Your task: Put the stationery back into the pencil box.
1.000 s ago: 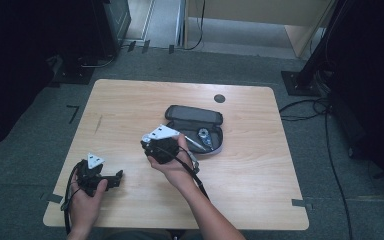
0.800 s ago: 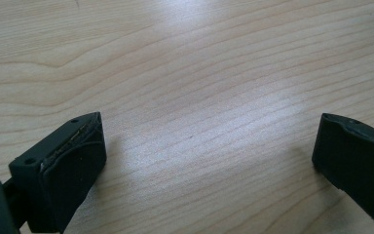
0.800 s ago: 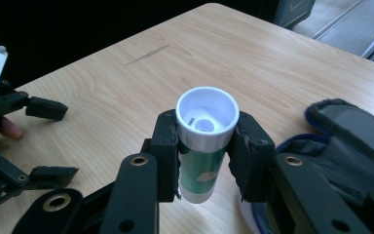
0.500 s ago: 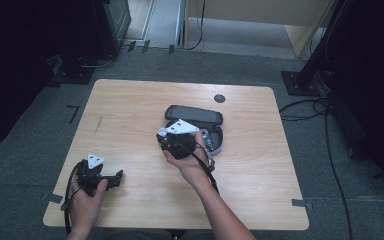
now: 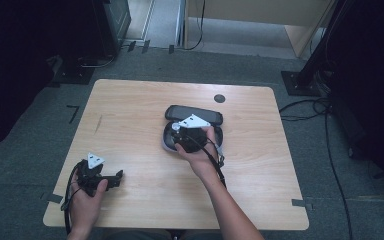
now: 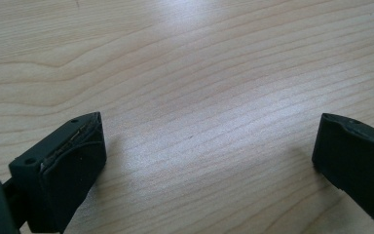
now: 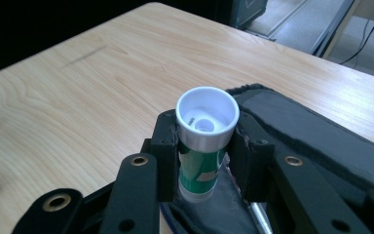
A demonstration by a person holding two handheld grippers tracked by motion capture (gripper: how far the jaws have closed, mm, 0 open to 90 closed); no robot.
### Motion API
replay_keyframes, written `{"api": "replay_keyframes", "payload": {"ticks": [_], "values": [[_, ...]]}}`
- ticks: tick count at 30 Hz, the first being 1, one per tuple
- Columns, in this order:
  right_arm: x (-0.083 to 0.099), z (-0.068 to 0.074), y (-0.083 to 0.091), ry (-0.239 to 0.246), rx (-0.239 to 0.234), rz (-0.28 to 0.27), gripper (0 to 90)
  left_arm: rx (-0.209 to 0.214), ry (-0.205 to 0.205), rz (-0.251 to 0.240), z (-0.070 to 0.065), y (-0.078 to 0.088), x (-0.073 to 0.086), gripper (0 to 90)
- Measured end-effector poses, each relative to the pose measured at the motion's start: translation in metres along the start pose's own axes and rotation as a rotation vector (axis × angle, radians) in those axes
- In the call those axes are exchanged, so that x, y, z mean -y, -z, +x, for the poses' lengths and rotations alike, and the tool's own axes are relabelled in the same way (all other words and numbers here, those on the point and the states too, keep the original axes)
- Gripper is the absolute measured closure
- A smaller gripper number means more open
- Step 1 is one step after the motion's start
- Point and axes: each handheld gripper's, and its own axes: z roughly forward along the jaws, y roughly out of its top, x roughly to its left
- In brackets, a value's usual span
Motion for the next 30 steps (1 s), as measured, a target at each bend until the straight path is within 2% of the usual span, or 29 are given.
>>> {"api": "replay_keyframes", "payload": {"ticks": [5, 10, 14, 17, 23, 30], "values": [[0.005, -0.004, -0.015, 0.016, 0.016, 0.018, 66.3, 0.0, 0.0, -0.001, 0.0, 0.0, 0.0, 0.0], [0.007, -0.006, -0.033, 0.028, 0.016, 0.008, 66.3, 0.0, 0.001, -0.001, 0.0, 0.0, 0.0, 0.0], [0.009, -0.007, -0.043, 0.0, -0.02, -0.015, 66.4, 0.0, 0.001, -0.001, 0.0, 0.0, 0.0, 0.0], [0.014, -0.007, -0.049, -0.002, -0.011, 0.003, 66.4, 0.0, 0.001, -0.001, 0.0, 0.0, 0.0, 0.0], [0.025, -0.014, -0.045, -0.035, -0.026, -0.006, 66.3, 0.0, 0.001, 0.0, 0.0, 0.0, 0.0, 0.0], [0.032, -0.02, -0.033, -0.043, -0.05, 0.018, 66.3, 0.0, 0.001, 0.0, 0.0, 0.0, 0.0, 0.0]]}}
